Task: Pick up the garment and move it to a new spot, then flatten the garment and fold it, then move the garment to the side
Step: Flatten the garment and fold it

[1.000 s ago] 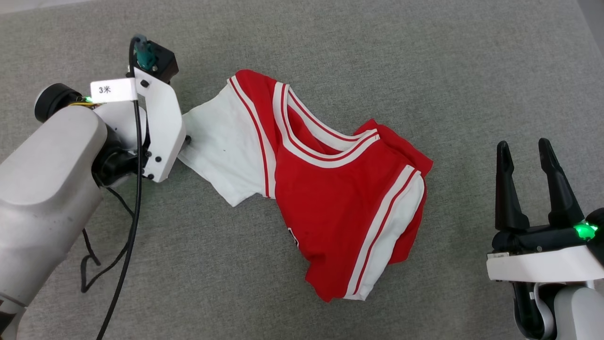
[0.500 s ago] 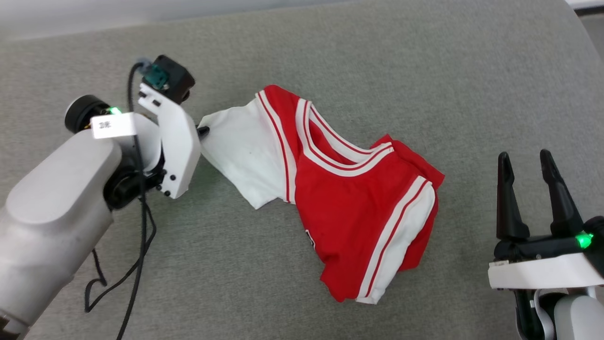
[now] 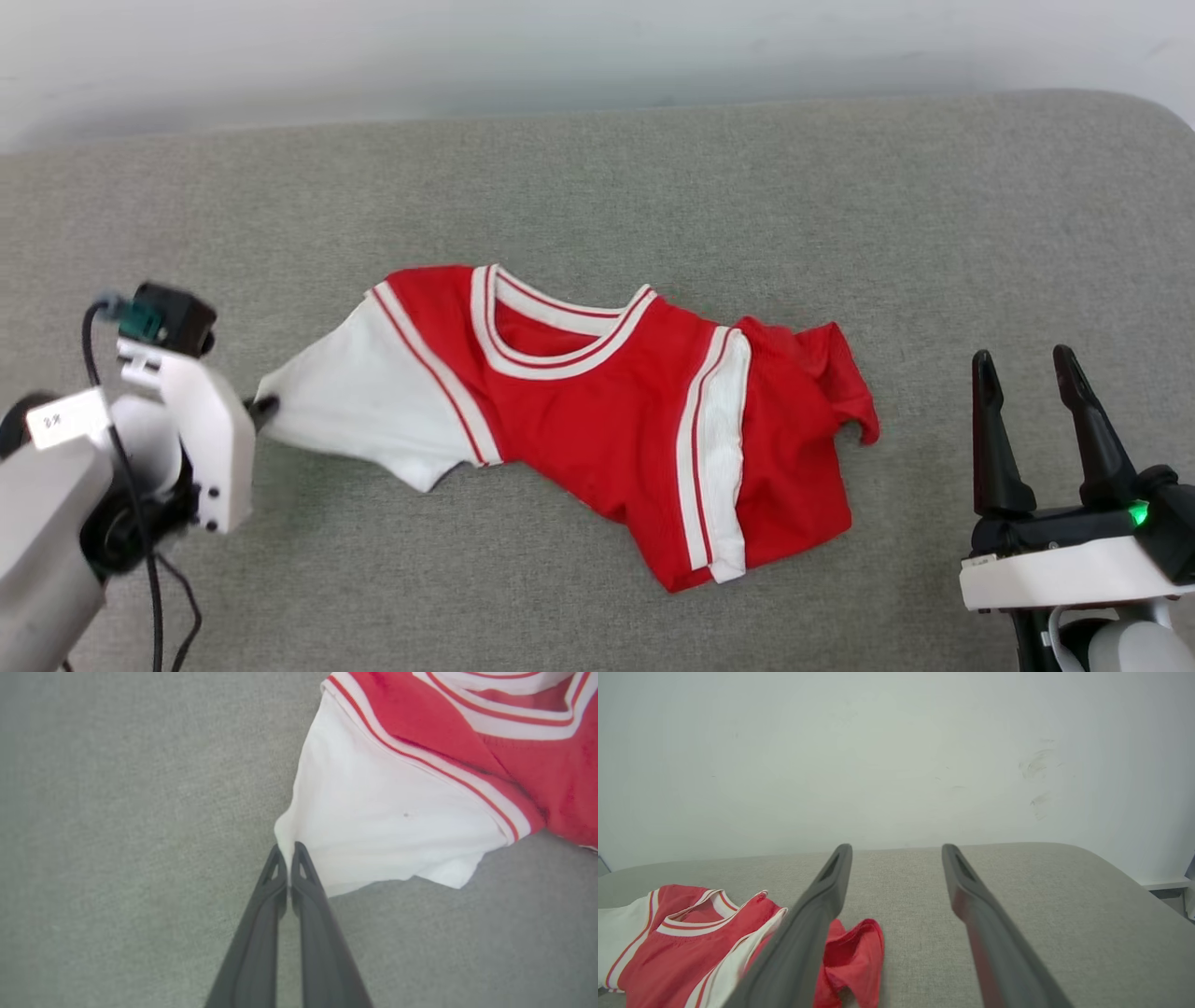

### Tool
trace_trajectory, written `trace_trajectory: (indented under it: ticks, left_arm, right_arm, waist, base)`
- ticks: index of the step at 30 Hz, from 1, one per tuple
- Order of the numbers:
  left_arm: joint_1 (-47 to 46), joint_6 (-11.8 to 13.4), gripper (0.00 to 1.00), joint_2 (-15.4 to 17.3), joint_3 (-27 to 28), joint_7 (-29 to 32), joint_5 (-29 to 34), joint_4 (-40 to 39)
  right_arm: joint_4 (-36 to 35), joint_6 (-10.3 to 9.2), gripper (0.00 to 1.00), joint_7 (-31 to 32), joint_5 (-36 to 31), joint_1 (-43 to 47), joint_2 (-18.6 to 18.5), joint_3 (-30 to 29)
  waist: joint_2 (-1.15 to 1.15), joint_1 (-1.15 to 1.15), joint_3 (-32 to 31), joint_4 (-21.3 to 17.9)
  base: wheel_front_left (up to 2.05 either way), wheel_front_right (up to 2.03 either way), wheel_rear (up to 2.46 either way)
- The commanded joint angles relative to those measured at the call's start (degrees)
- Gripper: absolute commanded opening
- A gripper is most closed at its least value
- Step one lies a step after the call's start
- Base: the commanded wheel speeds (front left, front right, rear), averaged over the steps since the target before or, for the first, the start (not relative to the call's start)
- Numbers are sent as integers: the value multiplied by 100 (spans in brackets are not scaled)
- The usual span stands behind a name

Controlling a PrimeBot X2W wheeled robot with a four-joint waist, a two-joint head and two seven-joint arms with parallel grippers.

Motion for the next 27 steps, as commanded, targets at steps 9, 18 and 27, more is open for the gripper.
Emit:
trace_trajectory:
  ticks: [9, 18, 27]
  left_arm:
    - [895, 151, 0, 47, 48, -127, -511, 566]
    - [781, 142, 100, -386, 76, -766, -338, 1102]
    - [908, 515, 100, -699, 320, -2628, 184, 965]
  right_arm:
    - [41, -4, 100, -9, -86, 130, 12, -5]
    - [121, -4, 100, -9, -143, 219, 12, -46]
    - [194, -4, 100, -9, -143, 374, 12, -71]
  waist:
    - [0, 1, -70, 43]
    - [0, 1, -213, 121]
    - [0, 1, -646, 300]
  base:
    - [0, 0, 0]
    - [0, 0, 0]
    - [0, 0, 0]
